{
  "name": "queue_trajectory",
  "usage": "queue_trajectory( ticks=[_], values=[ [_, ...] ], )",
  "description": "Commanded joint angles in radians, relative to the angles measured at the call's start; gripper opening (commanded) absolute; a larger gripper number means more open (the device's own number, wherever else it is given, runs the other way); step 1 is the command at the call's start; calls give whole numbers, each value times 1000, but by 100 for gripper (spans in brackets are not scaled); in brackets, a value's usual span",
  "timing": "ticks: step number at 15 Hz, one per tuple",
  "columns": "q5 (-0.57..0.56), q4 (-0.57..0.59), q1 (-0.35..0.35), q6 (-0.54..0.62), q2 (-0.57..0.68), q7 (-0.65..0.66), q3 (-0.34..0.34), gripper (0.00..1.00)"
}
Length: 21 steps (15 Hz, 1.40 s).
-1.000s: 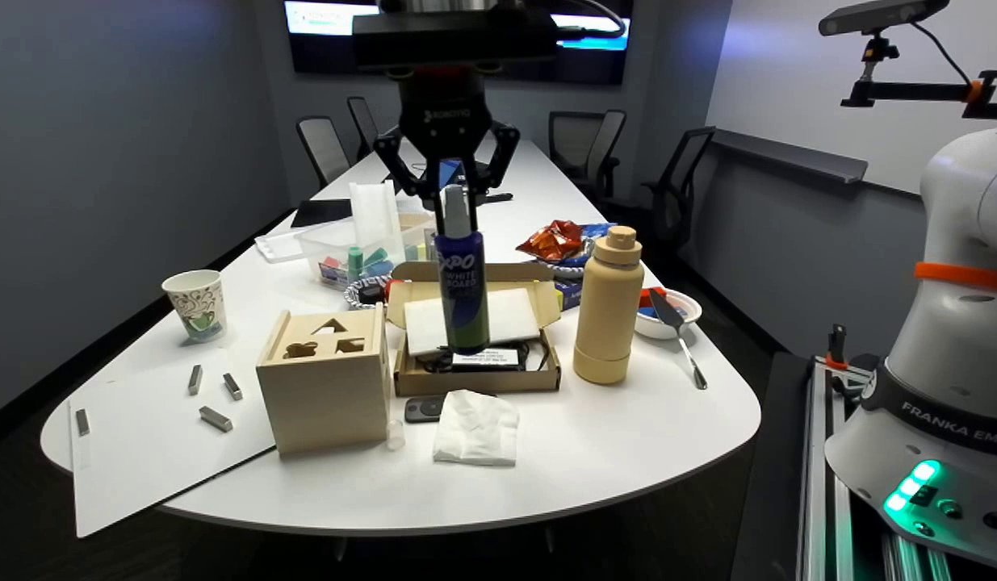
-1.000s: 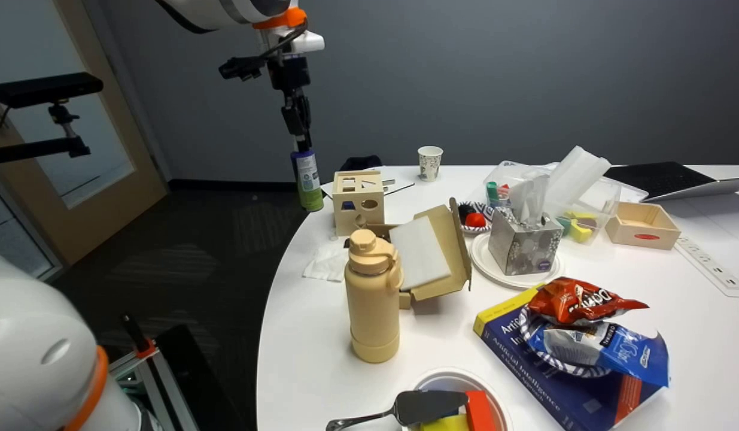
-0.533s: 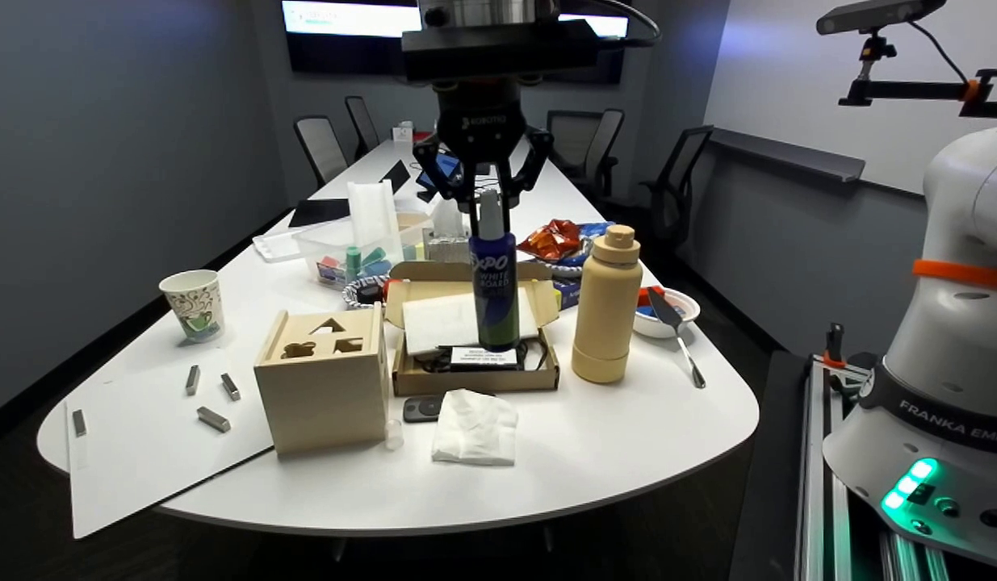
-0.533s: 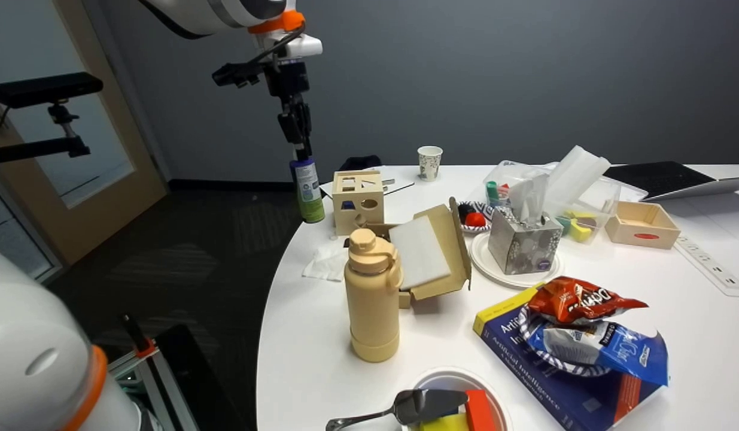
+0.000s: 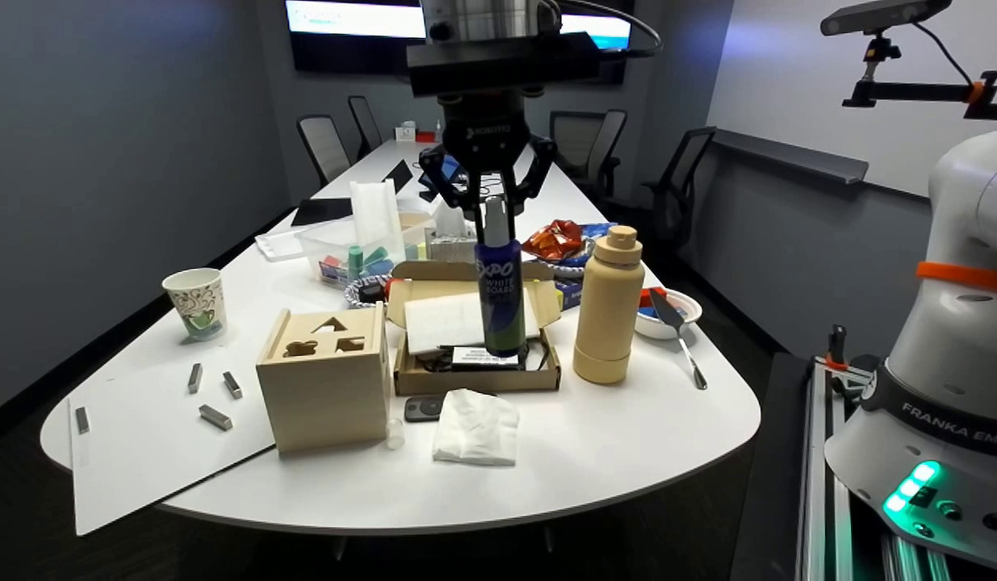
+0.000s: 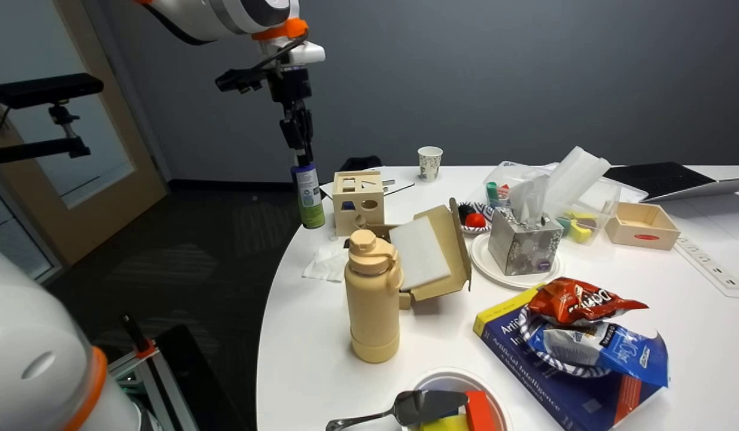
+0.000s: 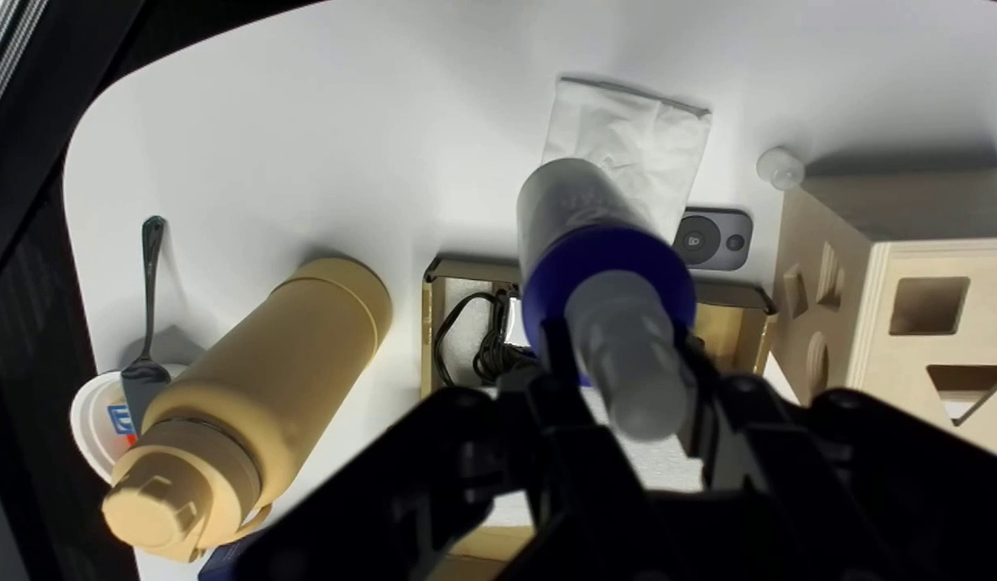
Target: Move the blue bottle closer to the brown one
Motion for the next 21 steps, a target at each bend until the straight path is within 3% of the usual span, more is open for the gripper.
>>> queue_trajectory(
  ticks=[1, 11, 21],
  values=[
    [31, -76, -33, 47, -75, -17, 2, 8],
    [107, -333, -79, 209, -248, -64, -9, 8],
    [119, -522, -129, 367, -321, -280, -47, 8]
  ],
)
